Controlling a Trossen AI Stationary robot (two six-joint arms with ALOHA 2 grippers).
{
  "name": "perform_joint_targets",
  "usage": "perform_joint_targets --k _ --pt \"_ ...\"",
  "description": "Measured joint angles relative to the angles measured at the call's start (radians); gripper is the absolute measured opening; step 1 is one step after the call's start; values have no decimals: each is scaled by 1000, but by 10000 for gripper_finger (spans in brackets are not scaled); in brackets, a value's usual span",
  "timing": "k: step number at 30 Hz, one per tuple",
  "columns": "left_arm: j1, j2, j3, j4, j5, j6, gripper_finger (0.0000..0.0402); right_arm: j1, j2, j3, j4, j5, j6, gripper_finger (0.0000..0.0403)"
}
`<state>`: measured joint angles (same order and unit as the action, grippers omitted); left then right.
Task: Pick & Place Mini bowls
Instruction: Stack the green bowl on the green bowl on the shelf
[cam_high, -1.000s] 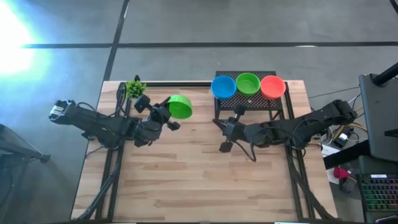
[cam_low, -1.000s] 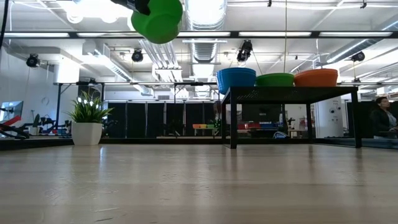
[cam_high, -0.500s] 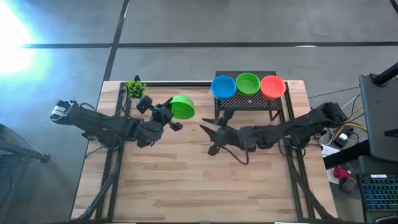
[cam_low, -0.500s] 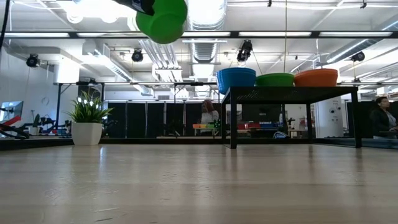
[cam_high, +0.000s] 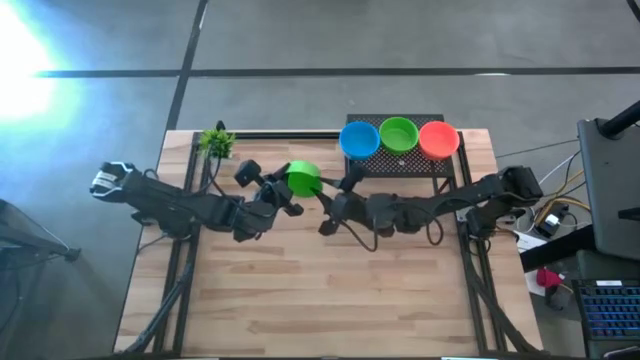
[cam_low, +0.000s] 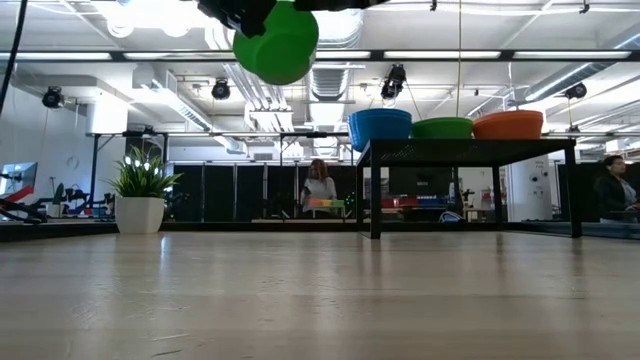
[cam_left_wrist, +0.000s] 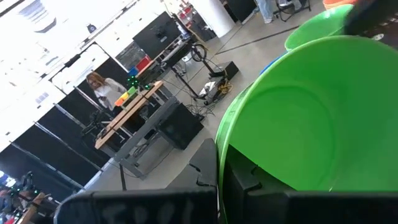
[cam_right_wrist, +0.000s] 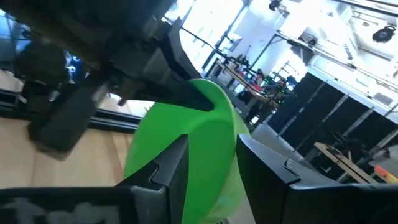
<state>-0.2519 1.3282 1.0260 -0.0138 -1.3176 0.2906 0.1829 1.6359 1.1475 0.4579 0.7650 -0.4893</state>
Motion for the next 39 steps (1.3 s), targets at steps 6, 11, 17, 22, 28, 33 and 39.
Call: perform_joint_targets --k 6,11,17,22,28,33,39 --pt "-25 8 0 4 6 15 0 -14 0 5 -23 48 42 123" --pt "-58 8 0 46 0 70 0 -19 -1 4 -40 43 72 125" --pt "-84 8 0 106 1 145 0 -23 3 4 -66 43 73 118" --pt "-86 8 0 111 4 150 1 -25 3 5 -66 53 81 80" --pt "-86 8 0 111 11 145 1 -28 2 5 -65 74 88 17" --pt "-86 8 0 112 19 144 2 -27 2 5 -70 102 86 12" --pt "-88 8 0 120 40 125 45 -30 3 11 -83 94 90 9"
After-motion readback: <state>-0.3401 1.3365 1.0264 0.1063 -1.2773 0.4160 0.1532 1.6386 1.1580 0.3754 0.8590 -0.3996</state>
